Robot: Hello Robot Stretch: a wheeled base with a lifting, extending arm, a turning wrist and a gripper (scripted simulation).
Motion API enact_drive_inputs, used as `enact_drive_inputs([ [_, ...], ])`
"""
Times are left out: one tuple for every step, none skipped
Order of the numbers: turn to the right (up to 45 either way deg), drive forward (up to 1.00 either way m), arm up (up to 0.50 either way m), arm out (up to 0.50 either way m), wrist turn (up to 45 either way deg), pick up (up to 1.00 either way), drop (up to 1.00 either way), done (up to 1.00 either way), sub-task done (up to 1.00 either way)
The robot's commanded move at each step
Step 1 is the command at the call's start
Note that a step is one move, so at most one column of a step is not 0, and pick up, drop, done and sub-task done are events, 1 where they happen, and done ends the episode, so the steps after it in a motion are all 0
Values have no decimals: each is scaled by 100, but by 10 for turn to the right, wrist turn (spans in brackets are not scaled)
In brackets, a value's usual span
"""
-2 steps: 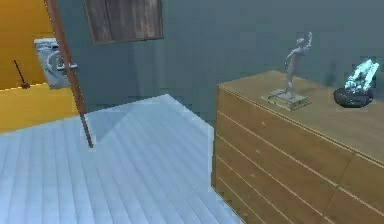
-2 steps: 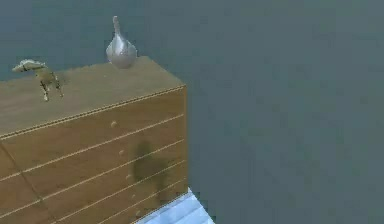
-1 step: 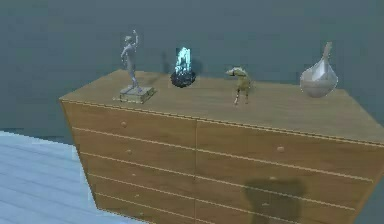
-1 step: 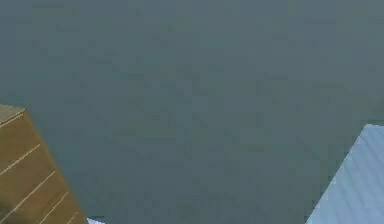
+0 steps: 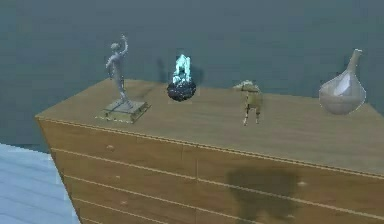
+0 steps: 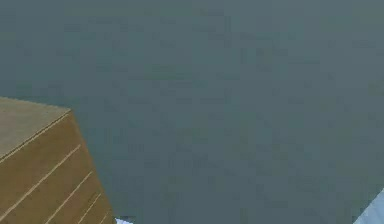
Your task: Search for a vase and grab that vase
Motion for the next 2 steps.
enact_drive_inputs([
  [-450,0,0,0,0,0,0,0,0],
  [-60,0,0,0,0,0,0,0,0],
])
